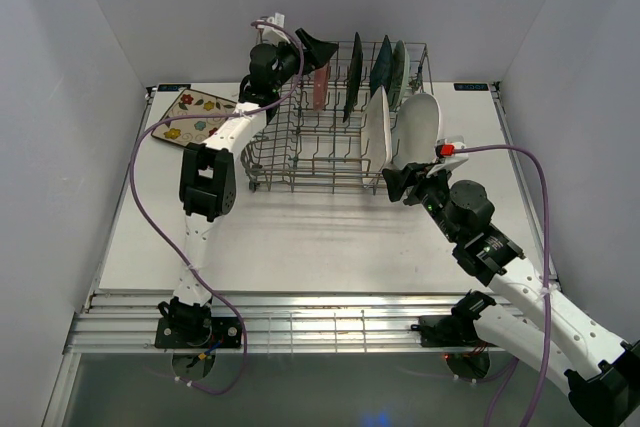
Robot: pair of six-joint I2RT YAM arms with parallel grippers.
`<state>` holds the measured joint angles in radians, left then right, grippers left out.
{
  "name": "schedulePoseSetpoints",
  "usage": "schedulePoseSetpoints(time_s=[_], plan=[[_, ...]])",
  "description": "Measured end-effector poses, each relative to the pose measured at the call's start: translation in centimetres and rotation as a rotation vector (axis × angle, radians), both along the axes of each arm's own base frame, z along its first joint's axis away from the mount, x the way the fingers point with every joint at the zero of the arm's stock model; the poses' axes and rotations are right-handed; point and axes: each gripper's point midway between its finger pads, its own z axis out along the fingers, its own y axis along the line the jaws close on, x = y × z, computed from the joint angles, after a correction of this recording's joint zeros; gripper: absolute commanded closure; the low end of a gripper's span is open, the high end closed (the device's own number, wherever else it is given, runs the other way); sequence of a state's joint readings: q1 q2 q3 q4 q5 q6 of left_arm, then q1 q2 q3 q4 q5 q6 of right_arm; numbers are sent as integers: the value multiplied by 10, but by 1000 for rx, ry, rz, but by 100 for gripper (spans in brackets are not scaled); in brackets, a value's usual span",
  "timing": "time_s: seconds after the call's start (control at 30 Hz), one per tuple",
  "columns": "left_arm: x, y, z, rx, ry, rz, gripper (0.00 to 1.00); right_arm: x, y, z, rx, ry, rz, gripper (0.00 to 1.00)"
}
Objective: Load the plates into the dish rack
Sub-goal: Insert the plate into the dish rack.
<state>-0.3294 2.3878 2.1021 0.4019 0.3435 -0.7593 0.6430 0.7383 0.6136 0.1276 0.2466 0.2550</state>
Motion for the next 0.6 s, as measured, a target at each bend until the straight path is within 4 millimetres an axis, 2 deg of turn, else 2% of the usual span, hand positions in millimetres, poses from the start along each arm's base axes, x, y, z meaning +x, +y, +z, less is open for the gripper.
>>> schedulePoseSetpoints(time_s=[0.4, 0.6], plan=[[-14, -20, 3, 0, -4, -59, 2, -6, -4, 11, 23, -26, 0, 32], [-14, -22, 0, 14, -22, -50, 2, -8, -6, 10, 21, -24, -1, 32]])
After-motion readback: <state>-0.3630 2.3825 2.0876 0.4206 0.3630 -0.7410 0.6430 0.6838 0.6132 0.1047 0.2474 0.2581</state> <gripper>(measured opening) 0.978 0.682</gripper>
